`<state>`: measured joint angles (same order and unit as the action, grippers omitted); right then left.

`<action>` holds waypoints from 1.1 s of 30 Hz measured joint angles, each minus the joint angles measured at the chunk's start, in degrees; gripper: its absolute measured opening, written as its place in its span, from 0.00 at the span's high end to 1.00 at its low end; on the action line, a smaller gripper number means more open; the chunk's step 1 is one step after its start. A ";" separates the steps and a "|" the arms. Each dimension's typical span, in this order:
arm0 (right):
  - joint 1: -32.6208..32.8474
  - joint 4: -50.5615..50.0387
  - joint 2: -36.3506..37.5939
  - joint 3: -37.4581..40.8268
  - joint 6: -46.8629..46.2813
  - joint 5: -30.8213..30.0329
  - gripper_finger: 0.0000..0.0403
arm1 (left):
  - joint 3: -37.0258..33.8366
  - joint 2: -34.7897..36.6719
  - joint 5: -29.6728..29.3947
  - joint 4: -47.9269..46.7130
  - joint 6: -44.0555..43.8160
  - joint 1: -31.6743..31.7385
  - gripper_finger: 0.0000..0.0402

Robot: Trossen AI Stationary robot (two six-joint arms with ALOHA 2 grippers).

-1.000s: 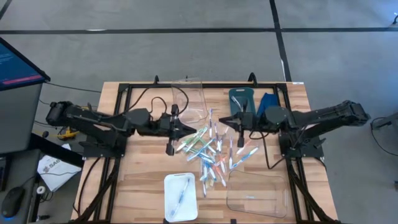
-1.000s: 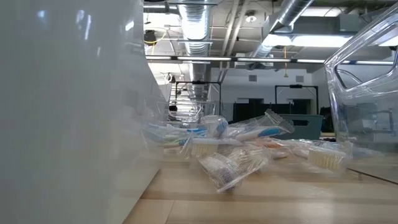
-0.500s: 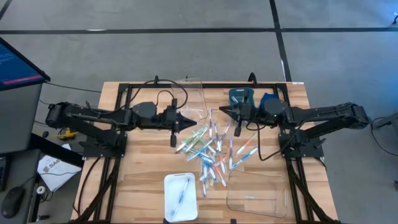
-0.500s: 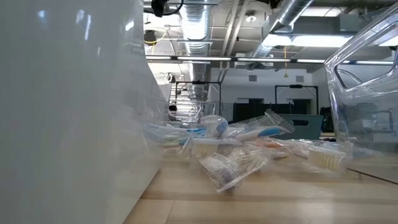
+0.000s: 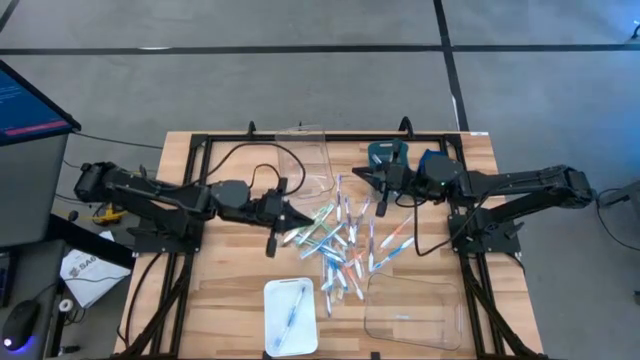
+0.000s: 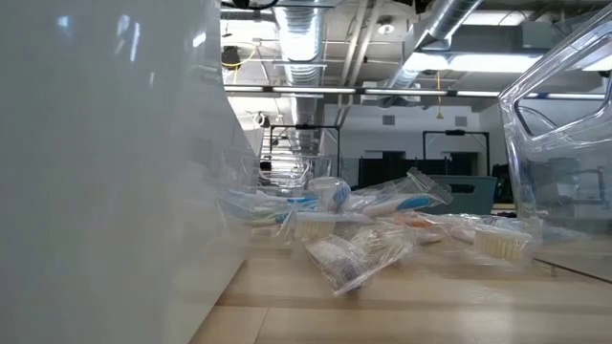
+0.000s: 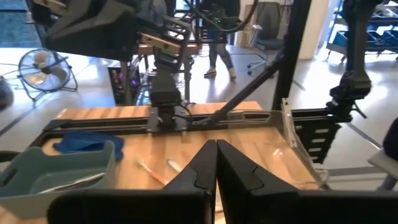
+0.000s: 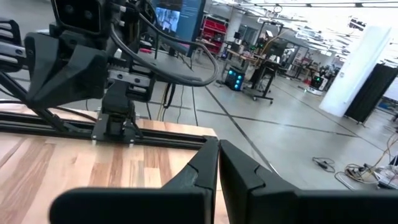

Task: Pick & Place Toothbrushes
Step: Put the green toothbrush into the top transparent bin

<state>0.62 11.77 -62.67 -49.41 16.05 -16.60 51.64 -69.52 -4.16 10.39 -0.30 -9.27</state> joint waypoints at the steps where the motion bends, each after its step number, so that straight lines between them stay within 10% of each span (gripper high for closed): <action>1: 0.00 -0.02 0.00 0.00 0.00 0.00 0.98 | 0.00 0.00 -0.02 0.03 -0.02 -0.20 1.00; 16: 0.00 0.84 0.00 0.01 -1.06 0.02 0.98 | 0.00 0.00 -0.11 -1.31 -0.21 -0.36 1.00; 27: 1.87 -1.75 0.00 0.00 -5.65 0.02 0.98 | 0.02 -0.86 -3.10 -22.90 -14.96 7.51 1.00; 33: 3.17 -2.80 0.01 -0.01 -6.08 0.02 0.98 | 0.50 -6.11 8.29 -25.63 -15.14 9.57 1.00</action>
<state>3.79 8.97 -62.66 -49.43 9.98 -16.58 52.13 -75.62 4.13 -15.24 -15.44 0.30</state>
